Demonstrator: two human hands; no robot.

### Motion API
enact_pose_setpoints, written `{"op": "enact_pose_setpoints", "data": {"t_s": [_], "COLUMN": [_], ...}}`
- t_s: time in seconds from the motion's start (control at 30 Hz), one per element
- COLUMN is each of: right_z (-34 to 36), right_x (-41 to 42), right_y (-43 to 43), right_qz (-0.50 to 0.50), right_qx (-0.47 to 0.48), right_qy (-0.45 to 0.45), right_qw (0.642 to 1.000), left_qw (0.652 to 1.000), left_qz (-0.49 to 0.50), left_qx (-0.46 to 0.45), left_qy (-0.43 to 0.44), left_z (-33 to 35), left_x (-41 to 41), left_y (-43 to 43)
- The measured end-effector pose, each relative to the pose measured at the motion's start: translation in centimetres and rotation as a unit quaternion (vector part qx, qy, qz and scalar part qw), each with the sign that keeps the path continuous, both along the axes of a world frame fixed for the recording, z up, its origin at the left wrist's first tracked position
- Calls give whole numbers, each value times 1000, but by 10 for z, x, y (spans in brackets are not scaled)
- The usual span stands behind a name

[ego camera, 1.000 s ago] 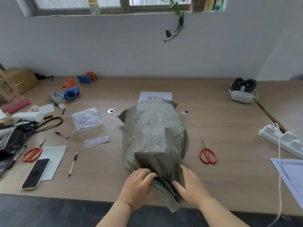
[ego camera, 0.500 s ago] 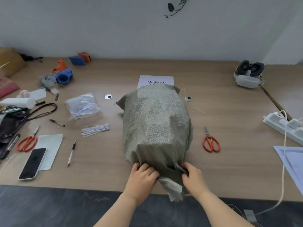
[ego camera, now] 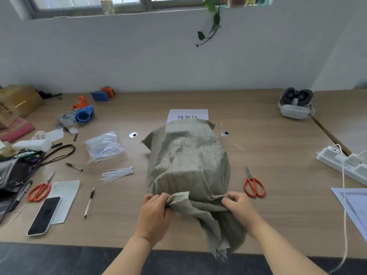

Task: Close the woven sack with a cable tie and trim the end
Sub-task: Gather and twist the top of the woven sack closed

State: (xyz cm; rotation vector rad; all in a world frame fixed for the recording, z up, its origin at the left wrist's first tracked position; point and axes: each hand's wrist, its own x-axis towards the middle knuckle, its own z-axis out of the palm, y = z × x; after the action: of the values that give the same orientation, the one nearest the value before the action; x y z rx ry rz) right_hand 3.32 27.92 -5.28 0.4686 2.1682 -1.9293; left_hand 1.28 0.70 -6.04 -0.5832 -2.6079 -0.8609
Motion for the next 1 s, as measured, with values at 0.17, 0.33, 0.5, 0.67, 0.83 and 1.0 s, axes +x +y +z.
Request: {"op": "enact_pose_setpoints", "data": {"t_s": [0.17,0.33,0.5,0.67,0.83,1.0], "right_z": [64,132,201,242,256,248], "right_x": [-30,-56,-68,-81,-96,-108], "right_y": [14,28,28,19,15,7], "right_qz": [47,59,82,75,20,-23], "right_qx": [-53,-87,-49,-41,-96,-20], "right_qy": [27,116,190,240,259,291], "right_qw": [997,988,977,967,961,956], "left_qw": [990,973,939,899,876,829], "left_qz": [17,71,106,83,40,-17], "left_qx": [140,219,328,431,479,530], "left_qy": [5,19,8,-9,-51,-176], "left_z": [51,105,161,208,246,268], "left_x": [-18,-52,-84,-124,-170,-213], "left_y": [16,32,43,40,27,6]}}
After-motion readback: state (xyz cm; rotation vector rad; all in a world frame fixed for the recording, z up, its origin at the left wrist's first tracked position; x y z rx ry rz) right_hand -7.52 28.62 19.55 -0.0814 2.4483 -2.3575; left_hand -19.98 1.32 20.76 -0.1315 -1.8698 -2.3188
